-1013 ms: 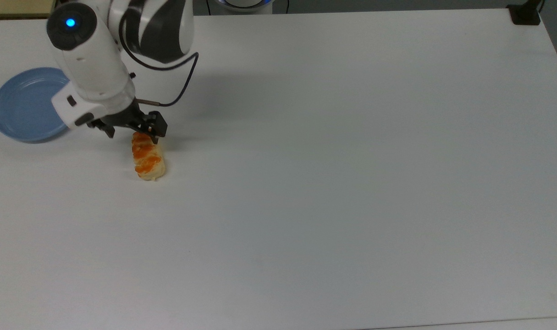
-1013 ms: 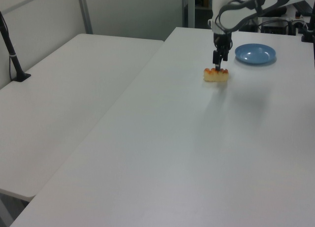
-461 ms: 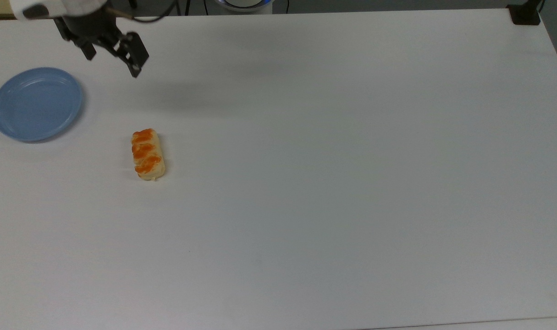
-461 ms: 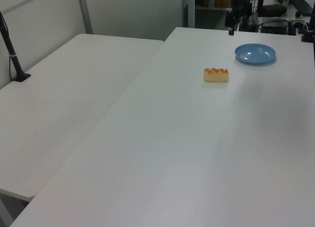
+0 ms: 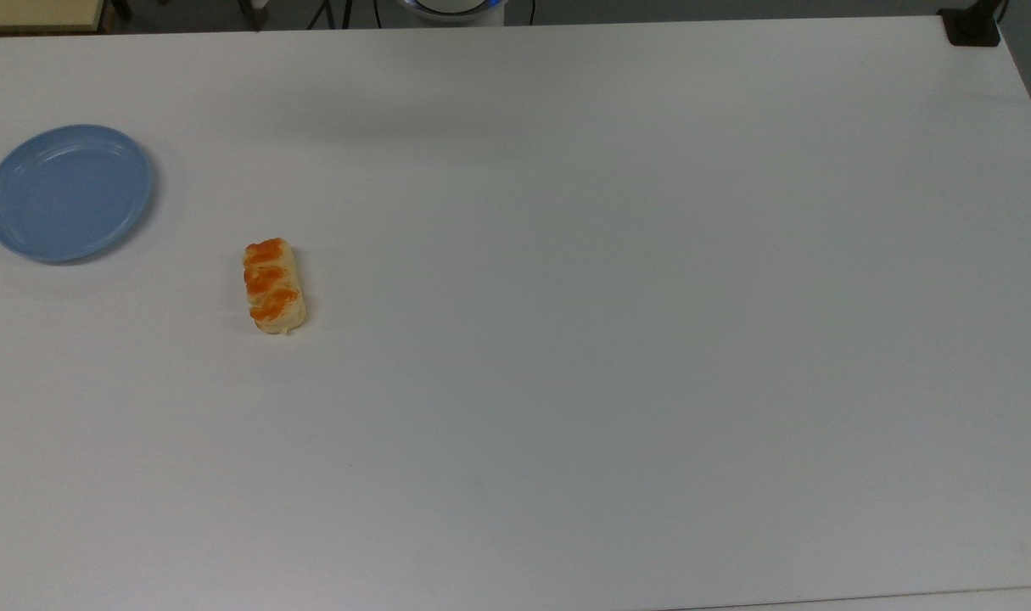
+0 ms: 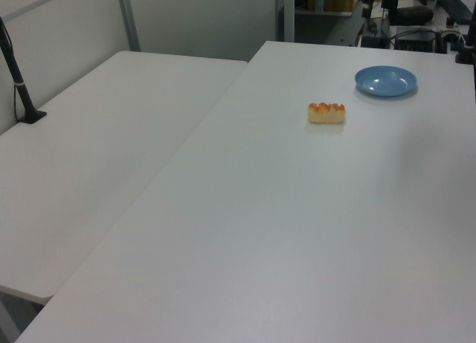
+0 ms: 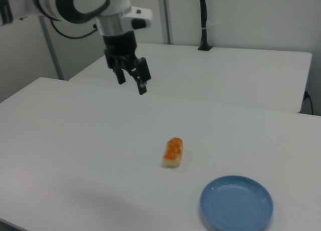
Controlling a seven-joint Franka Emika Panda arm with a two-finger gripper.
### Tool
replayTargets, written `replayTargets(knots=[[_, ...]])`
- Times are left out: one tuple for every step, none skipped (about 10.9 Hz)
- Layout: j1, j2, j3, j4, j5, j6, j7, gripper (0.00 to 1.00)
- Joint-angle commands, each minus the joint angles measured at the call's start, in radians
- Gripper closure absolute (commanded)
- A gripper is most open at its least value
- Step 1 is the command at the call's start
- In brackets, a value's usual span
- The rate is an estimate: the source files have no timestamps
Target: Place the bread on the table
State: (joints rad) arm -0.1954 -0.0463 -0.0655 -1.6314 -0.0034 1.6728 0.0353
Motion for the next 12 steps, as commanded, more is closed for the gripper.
replayTargets(knots=[[0.073, -0.035, -0.011, -0.033, -0.007, -0.008, -0.063, 0.0], [0.074, -0.03, -0.01, -0.025, -0.016, 0.01, -0.102, 0.0], [0.074, -0.026, -0.008, -0.022, -0.018, 0.013, -0.171, 0.0], [0.074, -0.026, -0.008, -0.024, -0.017, 0.012, -0.24, 0.0], [0.074, -0.027, -0.007, -0.022, -0.014, 0.005, -0.268, 0.0], [0.074, -0.027, 0.003, -0.022, -0.006, 0.005, -0.258, 0.0], [0.074, -0.027, 0.027, -0.025, -0.004, 0.004, -0.252, 0.0], [0.071, -0.027, 0.058, -0.027, -0.003, 0.001, -0.226, 0.0], [0.073, -0.026, 0.064, -0.027, -0.003, 0.005, -0.147, 0.0], [0.073, -0.023, 0.081, -0.027, -0.003, 0.005, -0.102, 0.0], [0.071, -0.02, 0.084, -0.027, -0.003, 0.004, -0.103, 0.0], [0.071, -0.018, 0.082, -0.027, -0.003, 0.004, -0.104, 0.0]])
